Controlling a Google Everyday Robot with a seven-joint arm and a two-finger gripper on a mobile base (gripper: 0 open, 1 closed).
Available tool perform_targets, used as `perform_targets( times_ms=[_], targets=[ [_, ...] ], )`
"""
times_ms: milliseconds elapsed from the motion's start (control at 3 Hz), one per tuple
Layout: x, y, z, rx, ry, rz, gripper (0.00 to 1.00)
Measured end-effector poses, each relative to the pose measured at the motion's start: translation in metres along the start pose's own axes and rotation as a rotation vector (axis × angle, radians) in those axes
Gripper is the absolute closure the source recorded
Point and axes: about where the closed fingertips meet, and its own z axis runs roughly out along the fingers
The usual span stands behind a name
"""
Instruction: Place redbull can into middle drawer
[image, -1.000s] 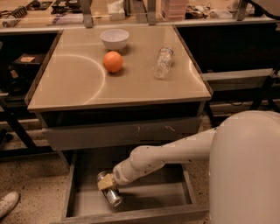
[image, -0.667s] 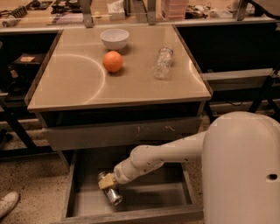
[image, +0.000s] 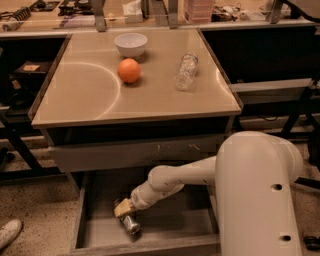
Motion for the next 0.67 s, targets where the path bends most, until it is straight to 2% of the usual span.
perform_targets(
  times_ms=[333, 667],
  targets=[
    [0.0076, -0.0009, 0.0078, -0.013, 0.008, 0.029, 1.00],
    [0.0077, -0.0009, 0.0078, -0.013, 0.008, 0.029, 0.81]
  ],
)
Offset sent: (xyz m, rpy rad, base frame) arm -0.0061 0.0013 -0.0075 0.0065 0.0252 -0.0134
